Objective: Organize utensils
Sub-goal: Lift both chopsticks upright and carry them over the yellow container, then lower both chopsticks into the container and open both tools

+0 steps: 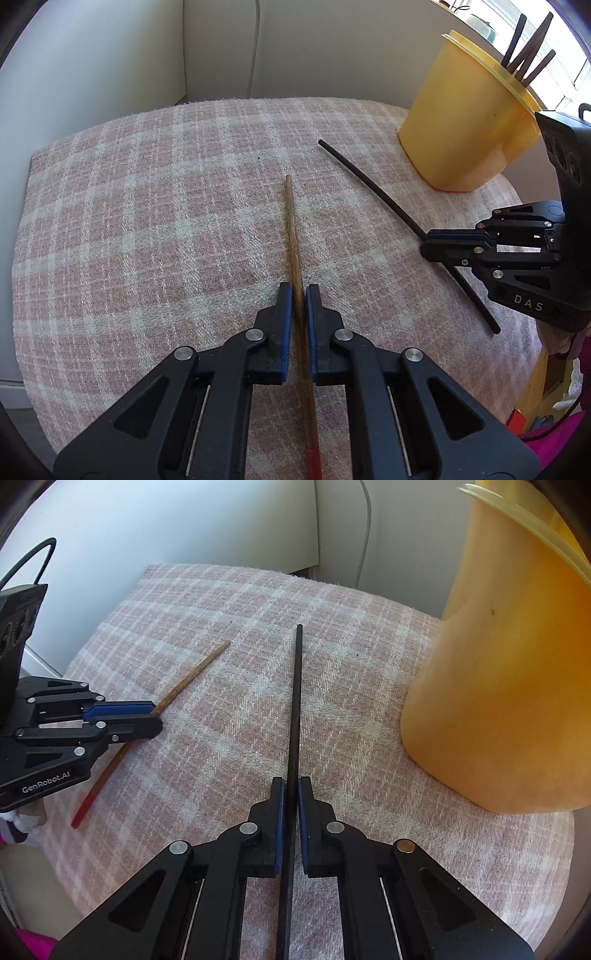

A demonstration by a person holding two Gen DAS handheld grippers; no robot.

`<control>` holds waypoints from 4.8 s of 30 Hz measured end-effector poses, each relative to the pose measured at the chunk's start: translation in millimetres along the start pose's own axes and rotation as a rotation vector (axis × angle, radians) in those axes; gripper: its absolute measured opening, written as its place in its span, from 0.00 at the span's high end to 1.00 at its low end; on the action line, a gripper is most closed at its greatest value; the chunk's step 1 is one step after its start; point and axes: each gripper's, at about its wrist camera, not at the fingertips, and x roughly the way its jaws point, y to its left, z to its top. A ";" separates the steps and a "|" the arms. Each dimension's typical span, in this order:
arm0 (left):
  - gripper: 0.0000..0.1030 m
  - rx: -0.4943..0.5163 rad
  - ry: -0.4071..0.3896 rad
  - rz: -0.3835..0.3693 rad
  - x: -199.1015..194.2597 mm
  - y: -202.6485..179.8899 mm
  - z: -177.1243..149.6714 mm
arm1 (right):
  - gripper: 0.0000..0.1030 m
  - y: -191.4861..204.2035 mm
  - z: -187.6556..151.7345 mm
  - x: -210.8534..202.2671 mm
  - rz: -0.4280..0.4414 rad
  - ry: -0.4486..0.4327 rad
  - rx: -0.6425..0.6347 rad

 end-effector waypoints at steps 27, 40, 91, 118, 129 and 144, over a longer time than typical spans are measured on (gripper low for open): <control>0.96 -0.022 -0.038 -0.062 -23.0 2.2 6.8 | 0.96 -0.4 -27.1 -59.8 0.023 -0.188 -0.007; 0.96 -0.035 -0.032 -0.034 -28.0 15.2 -9.7 | 0.91 10.2 -5.3 -24.5 -0.003 -0.023 -0.081; 0.96 0.091 -0.444 -0.218 -155.5 -68.1 39.6 | 0.96 -23.5 -40.9 -189.3 0.039 -0.553 0.032; 0.96 0.235 -0.647 -0.247 -189.9 -160.7 103.3 | 0.96 -75.3 -18.7 -267.9 -0.048 -0.813 0.149; 0.96 0.248 -0.629 -0.168 -162.8 -169.1 114.3 | 0.96 -92.0 0.7 -255.9 -0.160 -0.808 0.164; 0.96 0.270 -0.605 -0.130 -142.8 -175.7 109.8 | 0.96 -117.0 4.8 -222.5 -0.200 -0.722 0.219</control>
